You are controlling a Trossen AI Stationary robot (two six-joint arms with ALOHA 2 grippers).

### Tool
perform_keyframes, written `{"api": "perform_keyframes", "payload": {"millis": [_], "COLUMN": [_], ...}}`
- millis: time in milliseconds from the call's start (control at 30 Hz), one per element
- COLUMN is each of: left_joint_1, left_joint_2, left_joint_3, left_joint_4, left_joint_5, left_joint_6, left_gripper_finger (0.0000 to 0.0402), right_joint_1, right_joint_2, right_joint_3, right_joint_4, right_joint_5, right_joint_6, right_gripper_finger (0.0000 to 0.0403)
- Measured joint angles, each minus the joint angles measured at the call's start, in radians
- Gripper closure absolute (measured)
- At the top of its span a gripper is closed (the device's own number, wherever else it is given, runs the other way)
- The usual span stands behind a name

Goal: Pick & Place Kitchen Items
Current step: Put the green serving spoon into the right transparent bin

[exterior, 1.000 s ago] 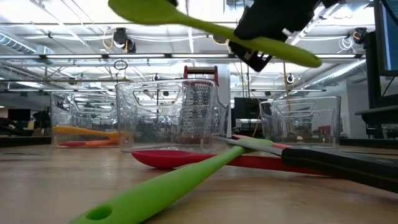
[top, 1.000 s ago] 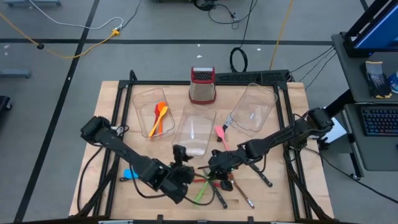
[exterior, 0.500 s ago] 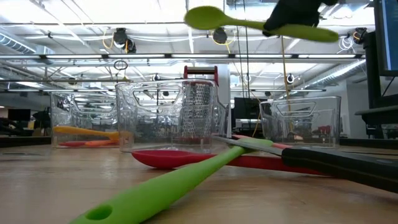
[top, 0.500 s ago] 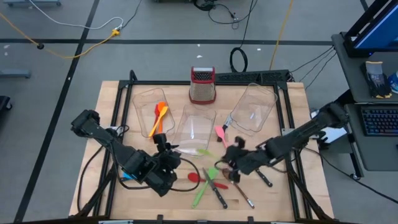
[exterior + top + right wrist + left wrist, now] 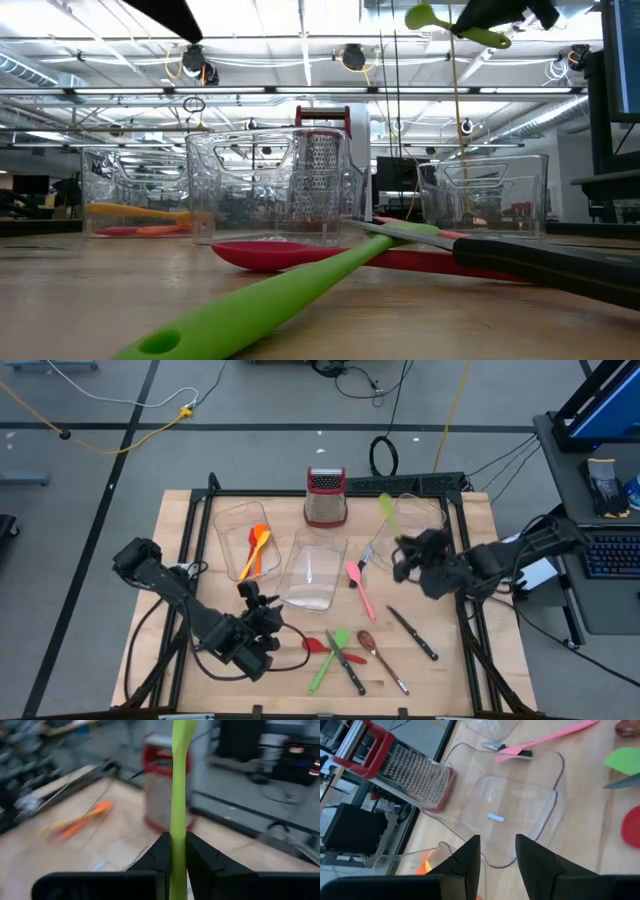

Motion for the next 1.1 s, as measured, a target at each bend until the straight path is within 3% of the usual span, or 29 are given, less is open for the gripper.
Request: {"api": "perform_keyframes", "payload": {"millis": [233, 600, 1100], "left_joint_1": [0.000, -0.014, -0.043], "left_joint_2": [0.000, 0.000, 0.000], "left_joint_3": [-0.036, -0.038, -0.038], "left_joint_4": [0.007, 0.017, 0.059], "left_joint_5": [-0.063, -0.109, -0.133], "left_joint_6": [-0.059, -0.088, -0.099], "left_gripper_finger": [0.0273, 0.0273, 0.0273], "right_joint_1": [-0.160, -0.396, -0.600], "right_joint_2": [-0.001, 0.017, 0.020], "right_joint_3": [0.000, -0.186, -0.376], "right_joint_4": [-0.177, -0.166, 0.120], "right_joint_5": [0.022, -0.282, -0.508], "right_joint_6": [0.301, 0.531, 0.351], "right_gripper_finger": [0.0374, 0.0374, 0.0374]}}
